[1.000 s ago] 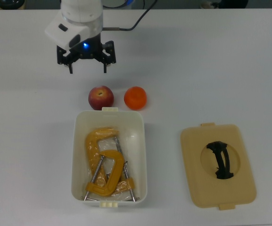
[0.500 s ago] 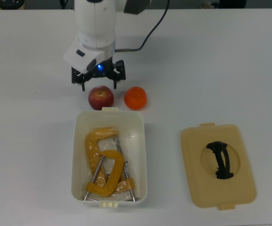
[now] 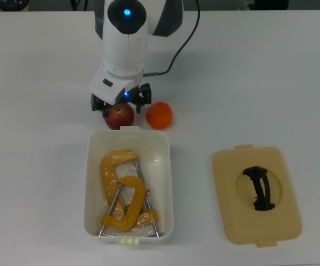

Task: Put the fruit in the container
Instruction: 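Lower the open gripper down onto the red apple, then close the gripper on the red apple and lift it, then move the apple over the white container, lower it in, release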

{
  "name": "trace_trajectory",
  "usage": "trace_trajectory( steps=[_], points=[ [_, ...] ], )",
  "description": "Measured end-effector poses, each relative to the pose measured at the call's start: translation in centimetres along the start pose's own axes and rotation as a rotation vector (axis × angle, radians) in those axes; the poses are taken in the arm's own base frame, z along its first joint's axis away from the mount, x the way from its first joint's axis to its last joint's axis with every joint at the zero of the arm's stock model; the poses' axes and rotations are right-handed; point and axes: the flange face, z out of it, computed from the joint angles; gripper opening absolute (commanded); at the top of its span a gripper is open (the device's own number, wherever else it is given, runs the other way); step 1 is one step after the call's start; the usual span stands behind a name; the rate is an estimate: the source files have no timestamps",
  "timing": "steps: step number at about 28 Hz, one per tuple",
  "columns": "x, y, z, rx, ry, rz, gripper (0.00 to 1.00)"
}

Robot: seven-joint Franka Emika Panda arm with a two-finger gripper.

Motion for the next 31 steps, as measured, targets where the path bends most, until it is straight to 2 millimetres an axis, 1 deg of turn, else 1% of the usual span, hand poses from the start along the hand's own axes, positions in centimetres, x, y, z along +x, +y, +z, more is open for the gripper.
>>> trace_trajectory(
  steps=[1, 2, 5, 6, 7, 8, 15, 18, 20, 21, 25, 26, 28, 31],
  points=[
    [0.0, 0.0, 0.1, -0.004, -0.001, -0.004, 0.65],
    [0.1, 0.0, 0.1, -0.012, -0.003, -0.011, 0.54],
    [0.1, 0.1, 0.3, -0.030, -0.007, -0.026, 0.29],
    [0.1, 0.1, 0.3, -0.034, -0.007, -0.030, 0.10],
    [0.1, 0.1, 0.2, -0.037, -0.005, -0.032, 0.02],
    [0.1, 0.1, 0.2, -0.039, -0.005, -0.034, 0.00],
    [0.1, 0.2, 0.1, -0.040, -0.019, -0.033, 0.00],
    [0.2, 0.4, -0.9, -0.040, -0.040, -0.027, 0.00],
    [0.5, 0.8, -2.3, -0.036, -0.060, -0.014, 0.00],
    [0.7, 1.1, -3.9, -0.026, -0.072, 0.001, 0.00],
    [1.8, 1.8, -8.9, 0.033, -0.052, 0.054, 0.00],
    [2.2, 1.9, -10.7, 0.060, -0.027, 0.072, 0.00],
    [2.6, 2.1, -12.7, 0.091, 0.006, 0.092, 0.00],
    [3.4, 2.8, -15.1, 0.120, 0.066, 0.120, 0.00]
  ],
)
